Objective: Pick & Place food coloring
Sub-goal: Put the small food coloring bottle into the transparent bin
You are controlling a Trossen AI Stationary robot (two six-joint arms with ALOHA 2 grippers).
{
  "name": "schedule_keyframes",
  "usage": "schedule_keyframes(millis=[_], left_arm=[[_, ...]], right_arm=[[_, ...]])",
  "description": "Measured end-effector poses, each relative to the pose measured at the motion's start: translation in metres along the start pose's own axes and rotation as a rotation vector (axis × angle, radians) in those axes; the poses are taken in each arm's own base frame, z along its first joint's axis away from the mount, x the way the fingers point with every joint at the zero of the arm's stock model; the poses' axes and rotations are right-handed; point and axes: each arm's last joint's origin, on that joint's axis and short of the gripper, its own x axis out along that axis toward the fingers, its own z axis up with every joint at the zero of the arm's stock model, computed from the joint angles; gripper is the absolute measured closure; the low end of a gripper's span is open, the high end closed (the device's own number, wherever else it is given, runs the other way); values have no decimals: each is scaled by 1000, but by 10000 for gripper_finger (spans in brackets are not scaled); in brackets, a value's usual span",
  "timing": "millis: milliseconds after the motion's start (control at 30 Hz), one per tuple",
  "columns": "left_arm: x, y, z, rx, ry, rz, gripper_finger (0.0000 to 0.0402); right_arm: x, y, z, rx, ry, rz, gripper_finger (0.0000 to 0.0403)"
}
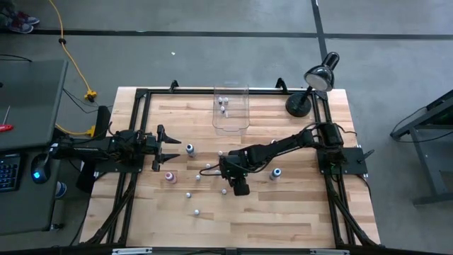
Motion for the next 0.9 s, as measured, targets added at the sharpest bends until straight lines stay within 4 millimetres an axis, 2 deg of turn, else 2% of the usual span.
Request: schedule_keyframes(millis=[900], left_arm=[[0,0,0,0,0,0,163]], right_arm=[[-5,1,1,33,-10,7,270]])
